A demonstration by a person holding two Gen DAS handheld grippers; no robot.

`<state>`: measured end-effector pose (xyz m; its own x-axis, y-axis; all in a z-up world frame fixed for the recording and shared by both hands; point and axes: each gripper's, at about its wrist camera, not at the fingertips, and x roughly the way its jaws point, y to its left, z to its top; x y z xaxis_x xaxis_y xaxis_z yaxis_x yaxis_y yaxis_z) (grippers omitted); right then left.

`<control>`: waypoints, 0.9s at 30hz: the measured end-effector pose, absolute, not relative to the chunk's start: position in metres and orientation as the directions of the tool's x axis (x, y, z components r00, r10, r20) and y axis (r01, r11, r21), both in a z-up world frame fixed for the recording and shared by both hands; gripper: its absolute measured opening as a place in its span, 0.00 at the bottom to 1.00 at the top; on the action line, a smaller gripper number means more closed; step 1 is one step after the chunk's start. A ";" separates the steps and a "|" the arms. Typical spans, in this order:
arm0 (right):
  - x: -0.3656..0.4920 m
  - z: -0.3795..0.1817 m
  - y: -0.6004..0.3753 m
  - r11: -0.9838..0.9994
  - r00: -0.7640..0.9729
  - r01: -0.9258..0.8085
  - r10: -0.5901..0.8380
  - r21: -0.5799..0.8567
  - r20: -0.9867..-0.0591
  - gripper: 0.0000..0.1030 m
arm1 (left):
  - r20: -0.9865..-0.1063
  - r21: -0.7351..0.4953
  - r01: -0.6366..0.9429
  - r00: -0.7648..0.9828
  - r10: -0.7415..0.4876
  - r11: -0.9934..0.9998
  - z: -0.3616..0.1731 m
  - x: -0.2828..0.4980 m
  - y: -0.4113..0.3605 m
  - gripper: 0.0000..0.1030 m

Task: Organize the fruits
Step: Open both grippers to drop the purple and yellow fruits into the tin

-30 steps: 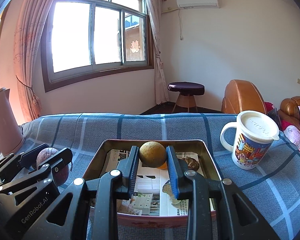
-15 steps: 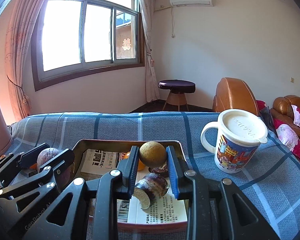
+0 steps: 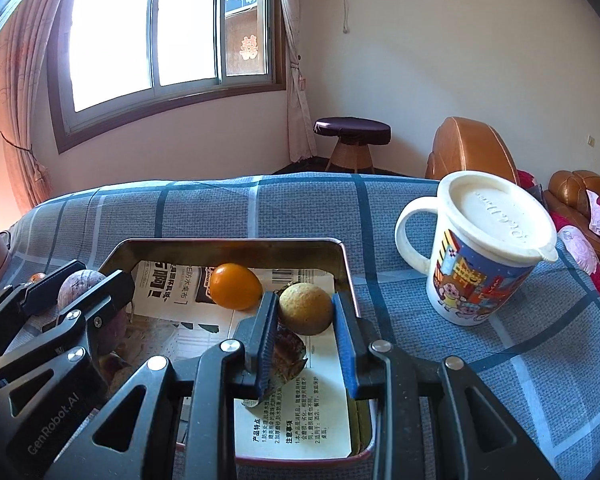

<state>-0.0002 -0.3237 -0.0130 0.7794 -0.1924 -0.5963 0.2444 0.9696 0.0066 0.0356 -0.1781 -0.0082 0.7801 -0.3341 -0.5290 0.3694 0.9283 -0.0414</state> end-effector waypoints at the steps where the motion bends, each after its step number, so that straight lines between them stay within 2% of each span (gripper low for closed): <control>1: 0.001 -0.015 -0.324 0.972 0.772 0.235 -0.182 0.007 -0.609 0.29 | -0.535 -0.039 0.367 0.778 -0.330 0.929 -0.009 0.037 -0.179 0.49; 13: 0.003 -0.016 -0.310 0.984 0.774 0.175 -0.145 -0.012 -0.617 0.29 | -0.571 -0.017 0.359 0.762 -0.304 0.933 -0.013 0.045 -0.184 0.49; 21: 0.006 -0.016 -0.315 0.991 0.789 0.115 -0.051 0.065 -0.613 0.29 | -0.558 -0.015 0.346 0.775 -0.295 0.938 -0.012 0.043 -0.181 0.49; 24: 0.007 -0.017 -0.318 0.990 0.793 0.096 -0.011 0.106 -0.609 0.29 | -0.546 0.002 0.340 0.789 -0.284 0.940 -0.010 0.039 -0.180 0.52; 27: 0.010 -0.020 -0.323 0.982 0.791 0.075 0.047 0.172 -0.610 0.29 | -0.525 0.023 0.320 0.810 -0.261 0.947 -0.008 0.035 -0.177 0.61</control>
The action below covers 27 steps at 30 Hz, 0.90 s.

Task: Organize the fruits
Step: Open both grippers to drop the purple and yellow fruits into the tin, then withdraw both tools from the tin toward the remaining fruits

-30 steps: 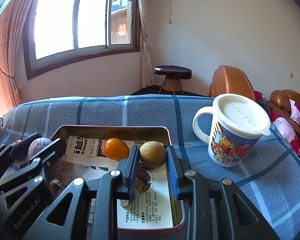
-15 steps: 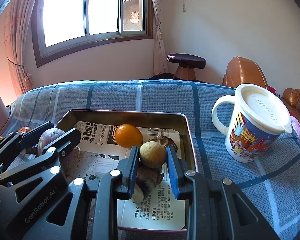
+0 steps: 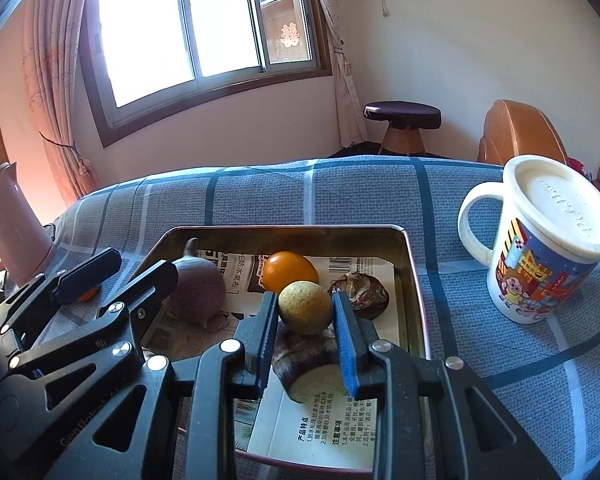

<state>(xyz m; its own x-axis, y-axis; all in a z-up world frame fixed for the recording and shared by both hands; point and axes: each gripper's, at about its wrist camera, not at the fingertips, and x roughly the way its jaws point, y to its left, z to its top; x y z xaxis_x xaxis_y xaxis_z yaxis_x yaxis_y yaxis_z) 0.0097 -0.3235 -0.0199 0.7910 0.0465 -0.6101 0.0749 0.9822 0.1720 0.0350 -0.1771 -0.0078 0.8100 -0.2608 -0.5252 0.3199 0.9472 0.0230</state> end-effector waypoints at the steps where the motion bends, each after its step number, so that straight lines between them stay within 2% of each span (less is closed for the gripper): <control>1: 0.010 -0.020 -0.326 0.980 0.791 0.075 0.054 0.184 -0.609 0.29 | -0.519 0.027 0.316 0.816 -0.257 0.948 -0.007 0.034 -0.175 0.67; 2: 0.010 -0.020 -0.327 0.978 0.795 0.071 0.062 0.195 -0.603 0.30 | -0.511 0.030 0.313 0.821 -0.254 0.949 -0.005 0.032 -0.174 0.73; 8: 0.006 -0.019 -0.331 0.967 0.811 0.042 0.114 0.253 -0.573 0.37 | -0.451 0.055 0.244 0.871 -0.195 0.968 0.004 0.023 -0.162 0.96; 10: 0.001 -0.015 -0.331 0.965 0.829 0.039 0.113 0.258 -0.548 0.42 | -0.437 0.038 0.232 0.879 -0.193 0.972 0.006 0.021 -0.156 1.00; 14: -0.010 -0.007 -0.328 0.975 0.869 0.078 0.036 0.208 -0.493 0.65 | -0.411 0.005 0.230 0.888 -0.208 0.973 0.012 0.017 -0.146 1.00; 15: -0.012 -0.005 -0.327 0.976 0.877 0.087 0.020 0.199 -0.480 0.67 | -0.399 0.004 0.229 0.893 -0.208 0.973 0.014 0.015 -0.144 1.00; 20: -0.017 0.000 -0.325 0.981 0.892 0.131 -0.056 0.139 -0.448 0.71 | -0.333 -0.006 0.201 0.923 -0.192 0.980 0.020 0.006 -0.133 1.00; 27: -0.025 0.005 -0.318 0.982 0.912 0.173 -0.130 0.078 -0.388 0.71 | -0.315 0.009 0.105 0.944 -0.097 0.994 0.016 0.006 -0.119 1.00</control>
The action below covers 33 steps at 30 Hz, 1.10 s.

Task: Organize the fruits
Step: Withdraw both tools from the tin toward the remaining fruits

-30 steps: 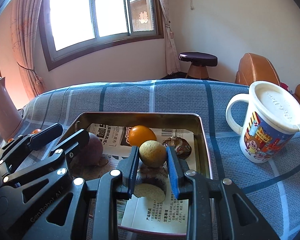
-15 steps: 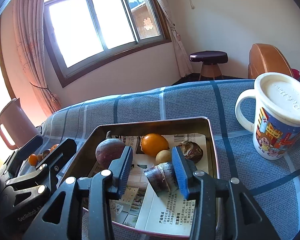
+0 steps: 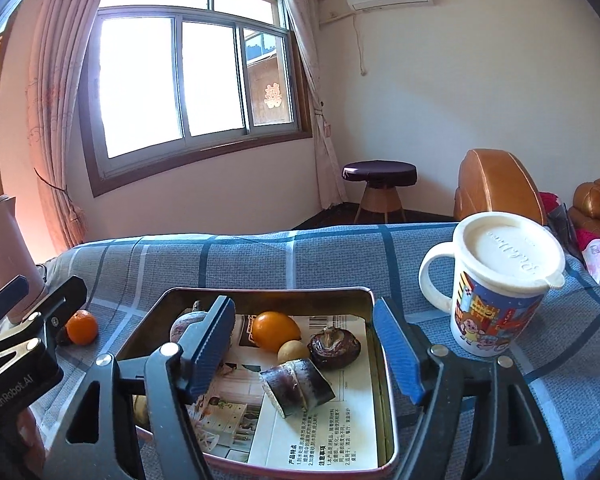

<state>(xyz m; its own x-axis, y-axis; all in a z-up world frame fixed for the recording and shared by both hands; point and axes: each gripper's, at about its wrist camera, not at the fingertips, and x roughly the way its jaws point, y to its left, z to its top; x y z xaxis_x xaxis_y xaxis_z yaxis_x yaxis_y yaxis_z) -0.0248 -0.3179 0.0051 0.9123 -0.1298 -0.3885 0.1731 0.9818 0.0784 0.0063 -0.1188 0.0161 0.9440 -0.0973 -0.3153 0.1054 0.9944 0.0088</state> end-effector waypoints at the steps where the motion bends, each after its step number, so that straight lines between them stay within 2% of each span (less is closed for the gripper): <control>1: -0.025 0.006 -0.317 0.981 0.914 0.181 -0.142 0.069 -0.381 0.72 | -0.313 0.016 0.094 0.946 -0.084 0.995 0.015 0.006 -0.117 1.00; 7: -0.031 0.009 -0.314 0.976 0.920 0.212 -0.179 0.058 -0.348 0.75 | -0.308 0.066 0.058 0.951 -0.035 0.996 0.008 0.008 -0.114 1.00; 13: -0.039 0.012 -0.310 0.967 0.924 0.251 -0.227 0.041 -0.308 0.75 | -0.308 0.056 0.060 0.951 -0.040 0.997 0.007 0.005 -0.110 1.00; 33: -0.062 0.012 -0.280 0.944 0.905 0.328 -0.305 0.032 -0.296 0.76 | -0.344 0.045 0.072 0.937 -0.052 0.996 0.004 -0.002 -0.089 1.00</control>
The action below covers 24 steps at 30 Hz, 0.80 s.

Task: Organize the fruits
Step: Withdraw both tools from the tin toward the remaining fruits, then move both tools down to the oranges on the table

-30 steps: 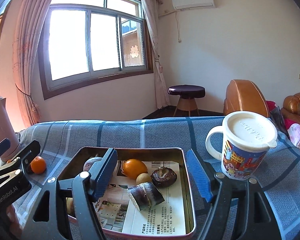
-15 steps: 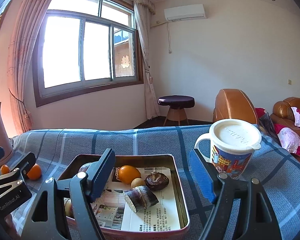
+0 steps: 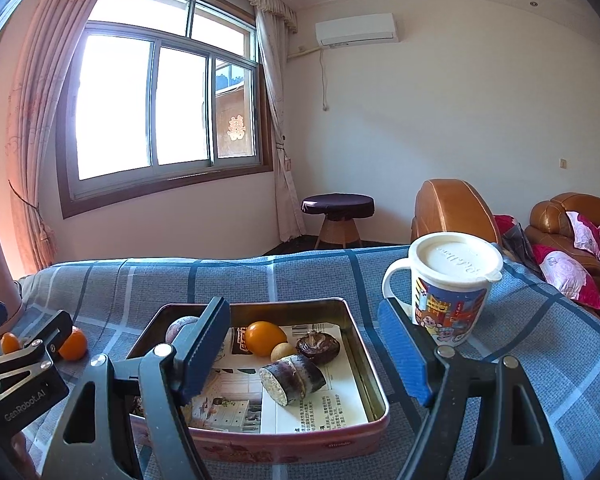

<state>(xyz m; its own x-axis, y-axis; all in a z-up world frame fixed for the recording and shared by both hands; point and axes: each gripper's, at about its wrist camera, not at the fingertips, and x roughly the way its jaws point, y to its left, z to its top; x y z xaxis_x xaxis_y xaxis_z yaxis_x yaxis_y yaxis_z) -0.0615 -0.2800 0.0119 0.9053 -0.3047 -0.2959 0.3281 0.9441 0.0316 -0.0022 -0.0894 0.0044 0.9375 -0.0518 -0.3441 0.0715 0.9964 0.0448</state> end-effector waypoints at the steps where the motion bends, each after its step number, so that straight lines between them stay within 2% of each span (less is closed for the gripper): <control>1: -0.062 0.012 -0.278 0.943 0.904 0.330 -0.307 0.029 -0.298 0.76 | -0.346 0.050 0.074 0.937 -0.052 0.996 0.005 -0.002 -0.088 1.00; 12: -0.066 0.012 -0.253 0.938 0.894 0.345 -0.323 0.019 -0.309 0.76 | -0.370 0.082 0.118 0.926 -0.080 0.990 0.003 -0.003 -0.068 1.00; 24: -0.061 0.011 -0.217 0.938 0.887 0.346 -0.320 0.022 -0.334 0.76 | -0.372 0.122 0.102 0.927 -0.050 0.987 0.002 0.003 -0.033 1.00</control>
<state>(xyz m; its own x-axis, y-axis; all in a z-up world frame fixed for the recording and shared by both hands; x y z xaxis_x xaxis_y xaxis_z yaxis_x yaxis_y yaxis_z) -0.0606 -0.2173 0.0105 0.8867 -0.3196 -0.3341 0.3465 0.9378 0.0224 0.0029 -0.0335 0.0022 0.9269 -0.0496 -0.3721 0.1017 0.9873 0.1217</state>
